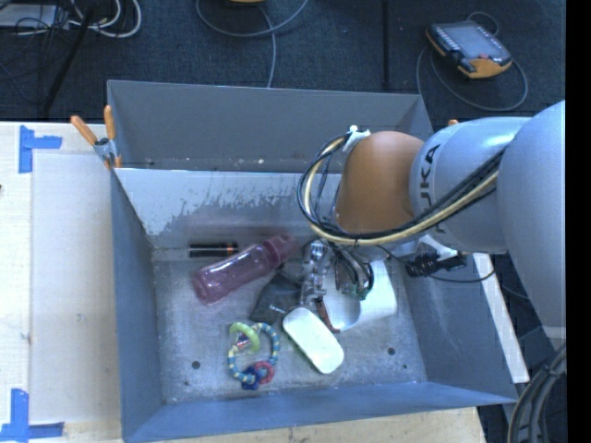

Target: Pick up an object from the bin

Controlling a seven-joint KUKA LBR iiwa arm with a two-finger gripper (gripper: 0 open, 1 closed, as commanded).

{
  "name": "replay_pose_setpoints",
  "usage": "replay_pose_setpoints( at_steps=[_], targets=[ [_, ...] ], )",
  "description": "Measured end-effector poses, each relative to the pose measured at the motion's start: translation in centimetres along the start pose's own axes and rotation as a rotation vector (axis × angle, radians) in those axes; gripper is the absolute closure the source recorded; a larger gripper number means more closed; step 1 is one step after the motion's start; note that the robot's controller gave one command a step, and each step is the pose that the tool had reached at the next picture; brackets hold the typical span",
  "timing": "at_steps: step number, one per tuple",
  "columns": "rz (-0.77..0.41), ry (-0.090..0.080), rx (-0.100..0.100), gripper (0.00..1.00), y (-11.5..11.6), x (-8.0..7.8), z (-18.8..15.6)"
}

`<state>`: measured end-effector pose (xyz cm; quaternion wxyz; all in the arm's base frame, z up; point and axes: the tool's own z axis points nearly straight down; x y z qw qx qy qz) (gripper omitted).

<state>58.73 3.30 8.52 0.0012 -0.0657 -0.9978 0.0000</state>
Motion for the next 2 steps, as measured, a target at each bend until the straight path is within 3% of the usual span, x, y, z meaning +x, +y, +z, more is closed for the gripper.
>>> replay_pose_setpoints(
  at_steps=[2],
  targets=[
    [0.001,-0.002,0.000,1.00,0.0,-0.1,-2.5]
  ],
)
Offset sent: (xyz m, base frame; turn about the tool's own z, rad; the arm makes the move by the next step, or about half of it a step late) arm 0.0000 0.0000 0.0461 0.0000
